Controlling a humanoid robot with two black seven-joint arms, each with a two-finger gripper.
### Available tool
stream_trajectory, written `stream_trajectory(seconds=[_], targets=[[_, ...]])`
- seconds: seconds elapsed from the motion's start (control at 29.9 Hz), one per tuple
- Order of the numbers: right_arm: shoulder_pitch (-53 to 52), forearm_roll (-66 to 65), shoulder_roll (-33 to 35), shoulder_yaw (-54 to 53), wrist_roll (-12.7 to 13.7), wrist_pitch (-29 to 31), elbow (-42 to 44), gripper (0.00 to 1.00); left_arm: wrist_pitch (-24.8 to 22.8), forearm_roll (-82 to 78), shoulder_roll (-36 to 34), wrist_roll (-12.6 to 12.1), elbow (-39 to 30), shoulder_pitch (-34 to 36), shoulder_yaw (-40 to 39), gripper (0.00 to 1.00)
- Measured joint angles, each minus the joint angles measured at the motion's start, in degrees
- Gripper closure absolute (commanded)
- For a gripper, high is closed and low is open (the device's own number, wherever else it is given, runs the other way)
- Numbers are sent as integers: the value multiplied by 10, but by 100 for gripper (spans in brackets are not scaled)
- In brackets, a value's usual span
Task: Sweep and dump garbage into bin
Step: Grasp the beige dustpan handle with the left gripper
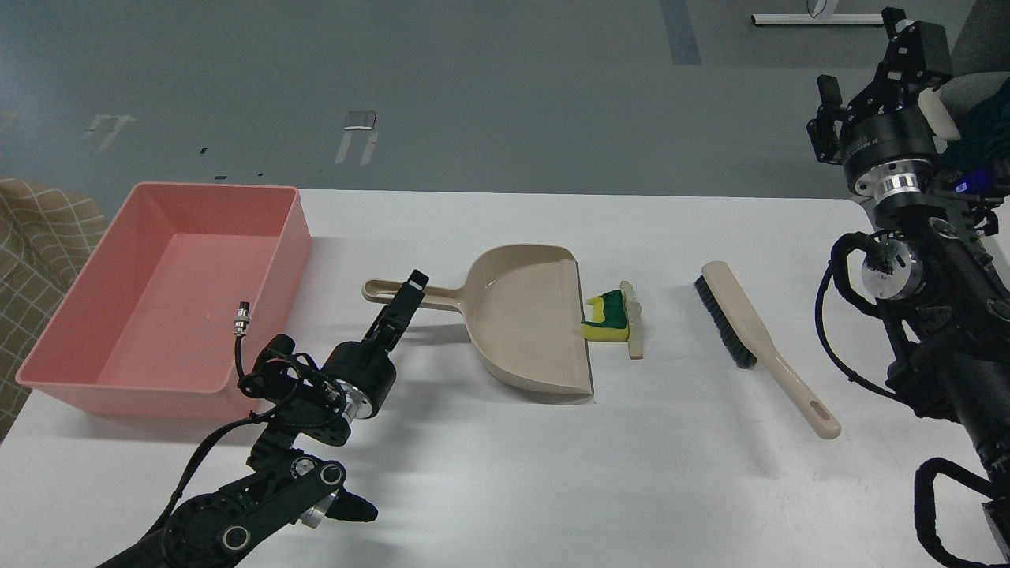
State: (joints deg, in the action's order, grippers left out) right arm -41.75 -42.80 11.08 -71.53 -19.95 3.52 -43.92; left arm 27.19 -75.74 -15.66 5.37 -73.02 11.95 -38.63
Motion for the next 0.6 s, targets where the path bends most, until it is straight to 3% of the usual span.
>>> stream_trajectory(seconds=[0.33, 0.47, 0.53, 0.6], targets=[[-1, 0, 0, 0, 0, 0, 0, 0, 6, 0, 22, 0, 35, 23, 2, 12], [-1, 0, 0, 0, 0, 0, 0, 0, 6, 3, 23, -6, 37, 26, 3, 37], [-1, 0, 0, 0, 0, 0, 0, 0, 5, 4, 23, -7, 40, 27, 4, 38], [-1, 0, 0, 0, 0, 0, 0, 0, 5, 4, 23, -8, 44, 27, 4, 46]])
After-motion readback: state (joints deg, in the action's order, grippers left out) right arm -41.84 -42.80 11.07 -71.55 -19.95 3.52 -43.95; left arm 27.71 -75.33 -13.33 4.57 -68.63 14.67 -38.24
